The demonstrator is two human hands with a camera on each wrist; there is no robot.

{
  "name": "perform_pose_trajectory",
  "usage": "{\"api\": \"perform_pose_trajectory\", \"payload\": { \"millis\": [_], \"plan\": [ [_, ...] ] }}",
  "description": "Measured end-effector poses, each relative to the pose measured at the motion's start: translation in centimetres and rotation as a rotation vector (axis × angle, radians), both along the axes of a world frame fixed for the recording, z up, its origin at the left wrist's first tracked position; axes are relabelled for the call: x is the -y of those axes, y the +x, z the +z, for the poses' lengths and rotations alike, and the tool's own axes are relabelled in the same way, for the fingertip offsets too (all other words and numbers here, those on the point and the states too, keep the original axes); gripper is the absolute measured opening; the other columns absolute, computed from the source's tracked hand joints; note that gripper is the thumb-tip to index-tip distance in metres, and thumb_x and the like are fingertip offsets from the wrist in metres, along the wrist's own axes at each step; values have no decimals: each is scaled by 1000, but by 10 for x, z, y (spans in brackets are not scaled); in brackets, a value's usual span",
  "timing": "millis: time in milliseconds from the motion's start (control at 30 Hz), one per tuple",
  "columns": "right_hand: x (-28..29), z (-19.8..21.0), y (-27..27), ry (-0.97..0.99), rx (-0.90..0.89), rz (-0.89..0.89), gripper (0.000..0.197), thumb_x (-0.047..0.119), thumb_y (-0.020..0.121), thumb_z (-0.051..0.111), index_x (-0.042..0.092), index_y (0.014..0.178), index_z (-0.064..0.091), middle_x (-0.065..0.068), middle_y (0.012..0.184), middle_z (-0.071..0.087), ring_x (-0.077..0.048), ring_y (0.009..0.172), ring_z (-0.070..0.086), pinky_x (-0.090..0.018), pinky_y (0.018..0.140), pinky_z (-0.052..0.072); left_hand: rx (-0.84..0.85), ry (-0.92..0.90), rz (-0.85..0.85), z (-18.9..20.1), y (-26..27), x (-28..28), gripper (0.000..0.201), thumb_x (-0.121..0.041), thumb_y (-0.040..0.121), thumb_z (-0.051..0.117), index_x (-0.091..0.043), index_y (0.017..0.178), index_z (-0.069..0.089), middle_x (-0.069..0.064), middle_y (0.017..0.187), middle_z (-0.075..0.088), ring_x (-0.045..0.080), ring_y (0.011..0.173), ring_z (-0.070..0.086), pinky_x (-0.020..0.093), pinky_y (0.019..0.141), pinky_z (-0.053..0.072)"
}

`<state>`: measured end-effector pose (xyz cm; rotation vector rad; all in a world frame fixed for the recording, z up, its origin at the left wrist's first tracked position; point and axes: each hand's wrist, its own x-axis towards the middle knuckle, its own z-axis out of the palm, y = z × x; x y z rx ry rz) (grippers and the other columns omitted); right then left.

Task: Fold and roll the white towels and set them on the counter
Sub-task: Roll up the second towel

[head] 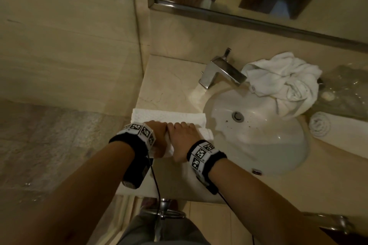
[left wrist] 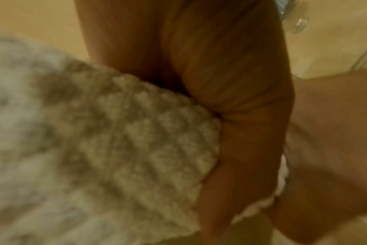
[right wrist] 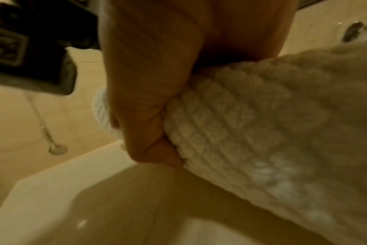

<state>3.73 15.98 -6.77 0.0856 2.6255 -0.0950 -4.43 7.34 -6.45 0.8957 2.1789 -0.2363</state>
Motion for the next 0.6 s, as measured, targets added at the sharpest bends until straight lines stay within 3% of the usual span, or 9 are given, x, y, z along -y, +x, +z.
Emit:
{"api": "perform_pose_trajectory", "payload": {
  "millis": [67, 133, 233, 333, 433, 500, 600],
  "plan": [
    [0, 4, -7, -50, 13, -30, 85, 43, 64, 75, 13, 133, 36, -8, 120, 52, -28, 110, 51, -44, 99, 38, -54, -5, -26, 2, 3, 3, 90, -35, 46, 81, -20, 126, 43, 4, 125, 49, 25, 114, 48, 37, 91, 47],
    [-2, 10, -13, -102, 58, -103, 74, 47, 62, 74, 14, 122, 48, -5, 108, 59, -25, 97, 58, -40, 88, 46, -197, -13, -147, 2, 6, 7, 100, -41, 48, 83, -16, 132, 33, 7, 127, 41, 28, 117, 39, 41, 94, 40],
    [-6, 16, -18, -204, 175, -226, 40, 27, 46, 72, 13, 83, 67, -6, 82, 68, -23, 71, 64, -35, 61, 58, -349, 65, -286, 4, 15, 13, 82, -39, 61, 76, -13, 125, 33, 9, 120, 41, 27, 108, 39, 40, 86, 38],
    [-9, 16, -21, -276, 241, -264, 33, 22, 40, 68, 9, 70, 70, -9, 78, 70, -27, 71, 66, -39, 58, 58, -310, 88, -304, 3, 12, 13, 75, -39, 61, 77, -15, 122, 40, 6, 117, 48, 24, 106, 45, 35, 87, 41],
    [-11, 13, -18, -293, 259, -307, 45, 25, 44, 72, 8, 86, 69, -10, 88, 69, -26, 77, 65, -36, 64, 57, -213, 38, -278, 6, 3, 1, 77, -36, 55, 83, -18, 120, 47, 4, 112, 54, 22, 105, 51, 32, 85, 44],
    [-11, 10, -13, -244, 174, -283, 70, 36, 52, 73, 10, 114, 53, -9, 107, 59, -27, 96, 58, -42, 81, 55, -147, 0, -231, 6, -1, -5, 63, -33, 53, 81, -21, 109, 53, 2, 99, 59, 21, 92, 57, 31, 77, 50],
    [-10, 13, -2, -186, 65, -97, 94, 62, 62, 59, 14, 138, 30, -9, 131, 39, -29, 121, 38, -48, 102, 34, -46, -13, -75, -4, -9, -5, 43, -38, 52, 74, -28, 91, 60, -2, 83, 63, 18, 73, 62, 32, 72, 57]
  ]
}}
